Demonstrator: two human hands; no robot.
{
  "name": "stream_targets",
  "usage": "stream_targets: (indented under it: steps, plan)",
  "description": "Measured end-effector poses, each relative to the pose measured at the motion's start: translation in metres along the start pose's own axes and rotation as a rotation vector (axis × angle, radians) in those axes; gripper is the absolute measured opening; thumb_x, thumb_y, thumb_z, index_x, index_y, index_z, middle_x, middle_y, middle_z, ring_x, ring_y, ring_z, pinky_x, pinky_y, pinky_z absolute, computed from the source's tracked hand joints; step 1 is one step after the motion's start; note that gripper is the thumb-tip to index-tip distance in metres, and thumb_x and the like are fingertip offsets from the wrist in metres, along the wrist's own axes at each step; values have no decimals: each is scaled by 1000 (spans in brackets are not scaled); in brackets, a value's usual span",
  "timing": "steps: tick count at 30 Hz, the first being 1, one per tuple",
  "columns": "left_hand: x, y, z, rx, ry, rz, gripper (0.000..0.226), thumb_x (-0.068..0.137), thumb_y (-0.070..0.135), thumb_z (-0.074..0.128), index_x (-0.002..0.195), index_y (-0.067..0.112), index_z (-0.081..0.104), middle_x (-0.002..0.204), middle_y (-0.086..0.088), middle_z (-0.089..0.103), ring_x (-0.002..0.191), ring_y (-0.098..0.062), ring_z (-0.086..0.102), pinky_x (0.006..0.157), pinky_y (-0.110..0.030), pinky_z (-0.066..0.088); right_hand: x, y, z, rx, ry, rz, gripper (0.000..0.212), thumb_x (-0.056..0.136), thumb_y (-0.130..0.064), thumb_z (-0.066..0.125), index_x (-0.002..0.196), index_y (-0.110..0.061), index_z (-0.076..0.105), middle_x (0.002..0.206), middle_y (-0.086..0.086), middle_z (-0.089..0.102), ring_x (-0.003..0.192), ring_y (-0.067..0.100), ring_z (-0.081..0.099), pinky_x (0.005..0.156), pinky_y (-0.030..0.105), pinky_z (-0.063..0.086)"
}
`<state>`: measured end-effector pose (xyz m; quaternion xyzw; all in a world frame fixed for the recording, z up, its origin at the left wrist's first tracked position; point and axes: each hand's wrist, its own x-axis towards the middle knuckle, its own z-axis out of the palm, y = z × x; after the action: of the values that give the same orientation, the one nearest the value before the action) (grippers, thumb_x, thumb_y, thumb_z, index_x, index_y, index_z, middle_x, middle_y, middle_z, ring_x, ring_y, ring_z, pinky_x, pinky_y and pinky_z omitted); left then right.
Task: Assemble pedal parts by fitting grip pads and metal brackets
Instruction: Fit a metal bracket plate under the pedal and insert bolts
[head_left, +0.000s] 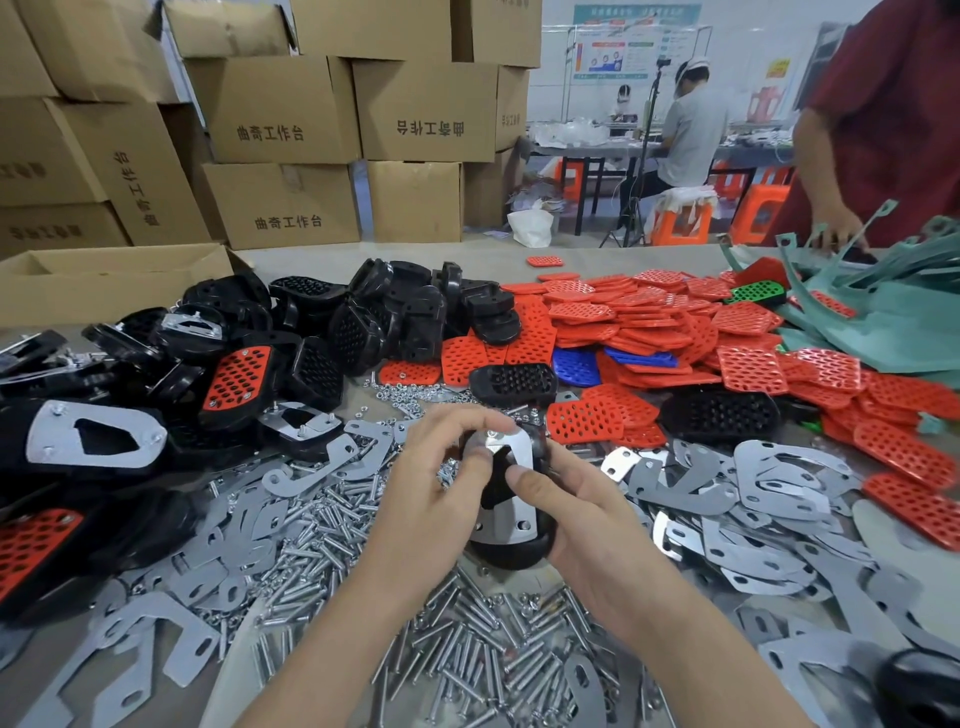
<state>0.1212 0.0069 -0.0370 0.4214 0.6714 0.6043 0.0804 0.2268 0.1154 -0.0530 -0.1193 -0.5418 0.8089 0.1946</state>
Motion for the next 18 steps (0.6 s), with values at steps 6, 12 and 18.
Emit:
stream_targets:
  steps: [6,12,18]
  plan:
    - [-1,0,0,-76,1,-71,26,91,25,52,112,37,61,115,12,65,109,-16,63,92,-51,54,0,-1,-1,26,-14,7,29,103,-8,56,127,-16,71,121,21,73,114,39,70,98,52,58]
    - [-2,2,2,2,-19,-35,32,92,23,50,115,41,61,121,17,60,120,-9,56,99,-39,50,1,0,-1,30,-10,-2,28,103,-7,55,124,-16,73,122,19,74,115,36,71,100,52,57]
    - [-2,2,3,-51,12,-87,22,91,26,51,108,35,62,113,2,66,108,-23,63,92,-54,53,-1,-1,-1,13,-13,-10,27,103,-7,55,123,-14,72,122,21,73,117,39,69,101,55,56]
